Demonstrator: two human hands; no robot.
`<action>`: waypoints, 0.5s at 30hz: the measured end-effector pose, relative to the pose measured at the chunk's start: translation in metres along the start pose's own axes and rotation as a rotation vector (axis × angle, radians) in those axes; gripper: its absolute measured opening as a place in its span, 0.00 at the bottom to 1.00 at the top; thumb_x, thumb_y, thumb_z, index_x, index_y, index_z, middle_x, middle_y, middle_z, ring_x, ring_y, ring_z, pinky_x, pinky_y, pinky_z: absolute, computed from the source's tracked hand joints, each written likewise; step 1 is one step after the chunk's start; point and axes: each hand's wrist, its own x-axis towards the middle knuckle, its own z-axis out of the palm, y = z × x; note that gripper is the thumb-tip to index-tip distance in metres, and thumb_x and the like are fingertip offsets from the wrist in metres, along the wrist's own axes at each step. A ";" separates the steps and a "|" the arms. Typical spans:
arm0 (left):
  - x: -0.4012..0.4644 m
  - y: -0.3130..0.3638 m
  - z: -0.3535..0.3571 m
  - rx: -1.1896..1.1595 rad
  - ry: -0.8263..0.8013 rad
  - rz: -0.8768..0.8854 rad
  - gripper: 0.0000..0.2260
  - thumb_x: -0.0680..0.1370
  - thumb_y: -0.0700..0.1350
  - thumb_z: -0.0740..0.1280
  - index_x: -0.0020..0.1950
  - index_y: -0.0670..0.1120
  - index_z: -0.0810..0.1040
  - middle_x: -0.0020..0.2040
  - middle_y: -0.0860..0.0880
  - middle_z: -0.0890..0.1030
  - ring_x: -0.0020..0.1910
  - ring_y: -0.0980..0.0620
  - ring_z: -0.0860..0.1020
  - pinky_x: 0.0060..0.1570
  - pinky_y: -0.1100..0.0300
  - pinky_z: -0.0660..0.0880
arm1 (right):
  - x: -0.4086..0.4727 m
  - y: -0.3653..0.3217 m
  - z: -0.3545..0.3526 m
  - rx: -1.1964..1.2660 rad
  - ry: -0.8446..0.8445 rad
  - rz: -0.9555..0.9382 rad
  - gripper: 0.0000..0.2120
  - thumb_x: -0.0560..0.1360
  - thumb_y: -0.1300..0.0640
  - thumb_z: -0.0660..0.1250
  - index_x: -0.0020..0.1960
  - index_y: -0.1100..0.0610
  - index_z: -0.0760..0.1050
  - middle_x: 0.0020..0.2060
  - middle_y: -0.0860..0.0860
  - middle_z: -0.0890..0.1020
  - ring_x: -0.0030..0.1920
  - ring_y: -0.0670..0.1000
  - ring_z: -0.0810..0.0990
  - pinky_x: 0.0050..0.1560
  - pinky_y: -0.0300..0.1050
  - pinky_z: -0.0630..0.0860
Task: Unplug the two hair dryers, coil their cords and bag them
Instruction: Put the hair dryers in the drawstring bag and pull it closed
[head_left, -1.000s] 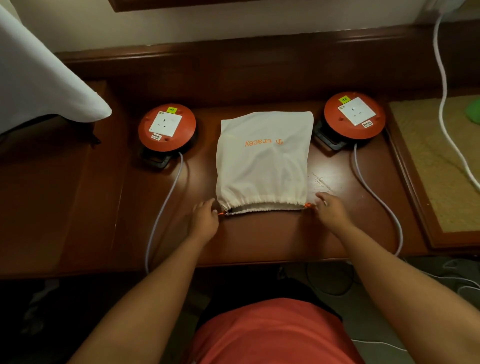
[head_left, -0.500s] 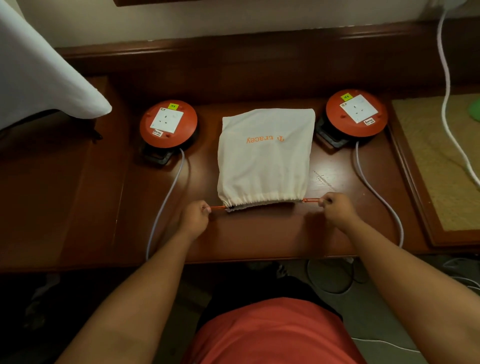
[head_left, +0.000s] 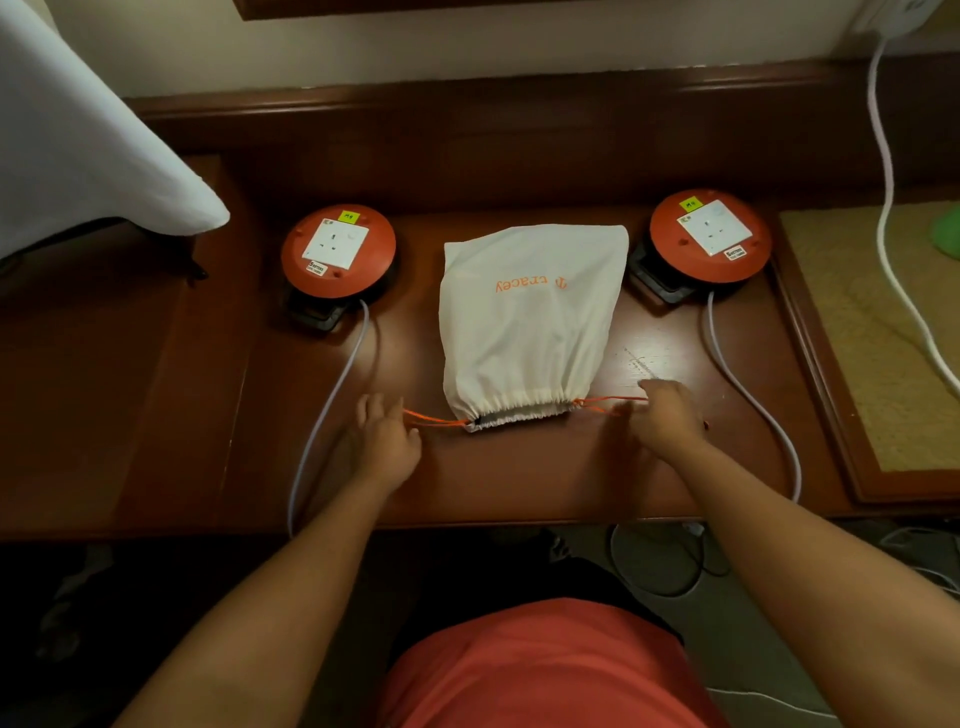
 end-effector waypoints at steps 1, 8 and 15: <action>0.000 0.007 0.002 0.006 -0.018 0.028 0.25 0.77 0.45 0.66 0.72 0.40 0.67 0.72 0.38 0.65 0.74 0.39 0.57 0.70 0.49 0.57 | 0.000 -0.008 0.001 0.027 0.003 -0.051 0.17 0.74 0.61 0.62 0.62 0.59 0.75 0.61 0.60 0.76 0.62 0.61 0.72 0.59 0.54 0.72; 0.009 0.044 0.017 -0.048 -0.193 0.141 0.15 0.76 0.48 0.65 0.60 0.42 0.77 0.58 0.42 0.75 0.65 0.42 0.67 0.66 0.51 0.64 | -0.008 -0.036 0.011 0.206 -0.201 -0.114 0.08 0.72 0.58 0.63 0.49 0.53 0.79 0.44 0.56 0.81 0.45 0.61 0.79 0.46 0.54 0.78; 0.007 0.049 0.018 -0.393 -0.194 -0.048 0.05 0.79 0.44 0.65 0.44 0.45 0.74 0.47 0.41 0.81 0.50 0.41 0.77 0.44 0.55 0.68 | -0.010 -0.040 0.018 0.280 -0.205 -0.041 0.10 0.77 0.54 0.64 0.48 0.58 0.81 0.43 0.56 0.82 0.45 0.56 0.78 0.44 0.45 0.72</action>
